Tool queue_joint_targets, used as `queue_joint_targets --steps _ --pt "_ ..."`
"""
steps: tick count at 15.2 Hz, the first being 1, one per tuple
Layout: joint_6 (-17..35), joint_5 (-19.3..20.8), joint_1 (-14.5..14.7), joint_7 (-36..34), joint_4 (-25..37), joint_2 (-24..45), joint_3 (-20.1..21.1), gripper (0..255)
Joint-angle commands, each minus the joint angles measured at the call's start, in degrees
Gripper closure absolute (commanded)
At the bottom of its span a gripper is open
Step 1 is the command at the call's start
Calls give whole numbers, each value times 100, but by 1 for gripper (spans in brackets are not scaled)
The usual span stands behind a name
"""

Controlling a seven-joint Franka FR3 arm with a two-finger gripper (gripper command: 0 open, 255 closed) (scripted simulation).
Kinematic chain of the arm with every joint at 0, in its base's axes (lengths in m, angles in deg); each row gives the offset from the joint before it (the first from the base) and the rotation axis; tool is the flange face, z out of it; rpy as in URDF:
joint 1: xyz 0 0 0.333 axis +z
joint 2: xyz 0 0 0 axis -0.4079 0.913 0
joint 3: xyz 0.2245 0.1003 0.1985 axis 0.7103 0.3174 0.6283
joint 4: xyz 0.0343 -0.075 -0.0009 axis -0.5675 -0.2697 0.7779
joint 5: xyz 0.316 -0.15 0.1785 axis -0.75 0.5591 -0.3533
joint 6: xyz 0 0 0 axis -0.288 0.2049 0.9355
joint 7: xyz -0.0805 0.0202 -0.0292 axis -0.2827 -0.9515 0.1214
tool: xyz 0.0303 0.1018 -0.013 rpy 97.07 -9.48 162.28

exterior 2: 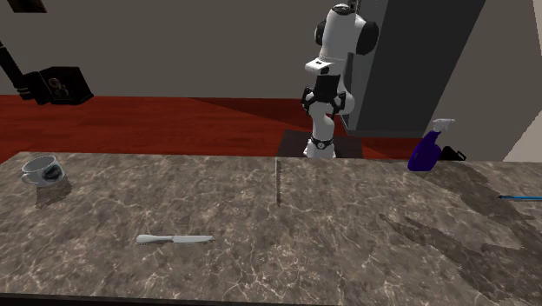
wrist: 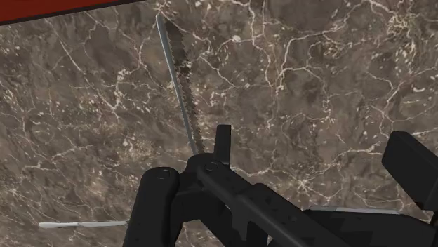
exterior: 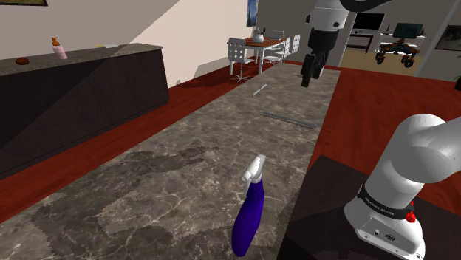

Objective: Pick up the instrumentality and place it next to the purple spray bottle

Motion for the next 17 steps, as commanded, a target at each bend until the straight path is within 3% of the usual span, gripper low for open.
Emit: queue_joint_targets --steps 1,9,17 --pt "0 0 0 0 0 0 0 0" --pt "1150 345 -126 1046 -399 957 -857 0" --pt "2293 402 -154 2153 -280 2451 -1662 0"
